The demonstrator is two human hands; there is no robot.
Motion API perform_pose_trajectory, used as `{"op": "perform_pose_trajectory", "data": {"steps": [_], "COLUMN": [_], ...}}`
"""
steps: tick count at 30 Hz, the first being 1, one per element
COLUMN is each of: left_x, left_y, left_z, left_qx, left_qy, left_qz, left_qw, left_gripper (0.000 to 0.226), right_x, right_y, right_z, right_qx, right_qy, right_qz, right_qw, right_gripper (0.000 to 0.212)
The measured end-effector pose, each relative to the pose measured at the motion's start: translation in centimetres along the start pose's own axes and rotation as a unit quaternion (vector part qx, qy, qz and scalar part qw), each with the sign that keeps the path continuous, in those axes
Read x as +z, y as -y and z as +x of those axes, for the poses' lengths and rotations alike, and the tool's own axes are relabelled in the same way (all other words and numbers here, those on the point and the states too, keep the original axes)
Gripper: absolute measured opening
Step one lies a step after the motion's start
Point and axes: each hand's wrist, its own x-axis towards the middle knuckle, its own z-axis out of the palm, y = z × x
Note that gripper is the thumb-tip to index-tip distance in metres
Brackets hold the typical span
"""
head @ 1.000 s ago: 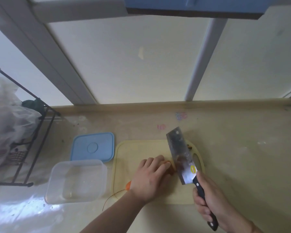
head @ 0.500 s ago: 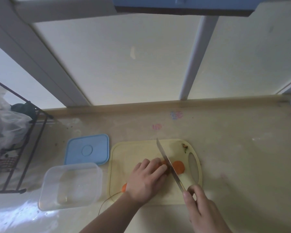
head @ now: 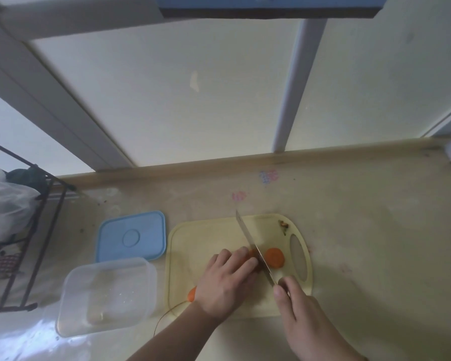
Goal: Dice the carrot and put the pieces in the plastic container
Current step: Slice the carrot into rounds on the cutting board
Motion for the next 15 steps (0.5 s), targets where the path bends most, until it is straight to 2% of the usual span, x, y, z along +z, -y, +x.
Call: {"op": "perform_pose_trajectory", "data": {"steps": [5, 9, 11, 15], "left_x": [0.1, 0.0, 0.1, 0.2], "left_y": [0.2, 0.4, 0.5, 0.6], "left_z": [0.0, 0.2, 0.2, 0.2], "left_qx": [0.003, 0.003, 0.001, 0.004], "left_qy": [-0.005, -0.001, -0.002, -0.004], "left_qz": [-0.008, -0.012, -0.013, -0.024], "left_qw": [1.0, 1.0, 1.0, 1.0], "left_gripper": [0.02, 0.018, 0.018, 0.02], "right_x": [0.5, 1.1, 1.3, 1.7], "right_y": [0.2, -1.6, -2.2, -1.8], "right_z": [1.1, -1.5, -1.9, 0.5], "right_qx": [-0.008, 0.041, 0.035, 0.011], "right_qy": [0.002, -0.049, -0.059, -0.007], "right_qz": [0.017, -0.032, -0.034, -0.032], "right_qw": [1.0, 0.997, 0.997, 0.999], "right_gripper": [0.019, 0.02, 0.019, 0.021]}}
